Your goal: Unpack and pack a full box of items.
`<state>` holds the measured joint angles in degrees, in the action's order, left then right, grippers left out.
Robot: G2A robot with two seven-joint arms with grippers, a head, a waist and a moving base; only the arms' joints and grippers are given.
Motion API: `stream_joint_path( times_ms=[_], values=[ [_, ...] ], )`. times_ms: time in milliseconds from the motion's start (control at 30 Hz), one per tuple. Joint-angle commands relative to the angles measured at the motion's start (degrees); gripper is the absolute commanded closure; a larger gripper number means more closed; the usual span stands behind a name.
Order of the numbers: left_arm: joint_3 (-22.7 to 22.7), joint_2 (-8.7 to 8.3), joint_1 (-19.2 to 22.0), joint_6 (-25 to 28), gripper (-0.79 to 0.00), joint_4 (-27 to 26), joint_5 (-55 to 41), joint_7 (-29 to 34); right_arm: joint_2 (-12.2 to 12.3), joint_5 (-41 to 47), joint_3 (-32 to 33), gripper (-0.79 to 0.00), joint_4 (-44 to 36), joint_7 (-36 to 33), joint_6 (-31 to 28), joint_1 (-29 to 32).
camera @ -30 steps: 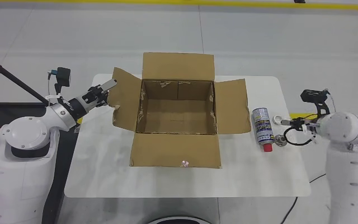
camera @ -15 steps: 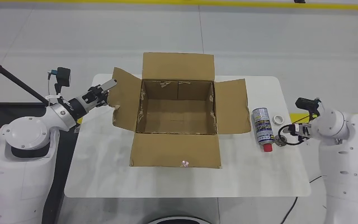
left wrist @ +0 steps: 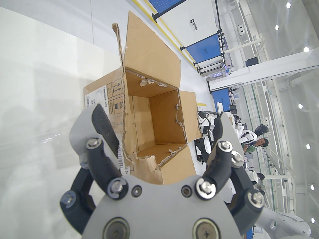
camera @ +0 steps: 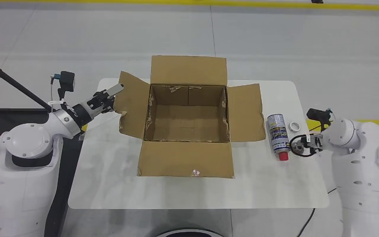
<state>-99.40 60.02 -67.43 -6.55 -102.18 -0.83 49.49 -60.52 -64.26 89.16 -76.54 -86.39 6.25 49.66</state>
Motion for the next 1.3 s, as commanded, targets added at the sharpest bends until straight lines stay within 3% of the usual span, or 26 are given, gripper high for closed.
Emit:
stream_joint_path(
  times_ms=[0,133,800,1267],
  values=[
    [0.0,0.0,0.0,0.0,-0.785,0.0,0.0,0.0,0.0,0.3,0.0,-0.372,0.4,0.1,0.3,0.0],
    [0.0,0.0,0.0,0.0,-0.785,0.0,0.0,0.0,0.1,0.8,-0.1,-0.339,1.2,0.9,1.4,-0.2],
    [0.0,0.0,0.0,0.0,-0.785,0.0,0.0,0.0,0.1,1.3,-3.4,-0.332,6.8,0.8,2.1,-3.0],
    [0.0,0.0,0.0,0.0,-0.785,0.0,0.0,0.0,0.1,2.4,-4.8,-0.256,7.6,1.4,2.2,-3.3]
  ],
)
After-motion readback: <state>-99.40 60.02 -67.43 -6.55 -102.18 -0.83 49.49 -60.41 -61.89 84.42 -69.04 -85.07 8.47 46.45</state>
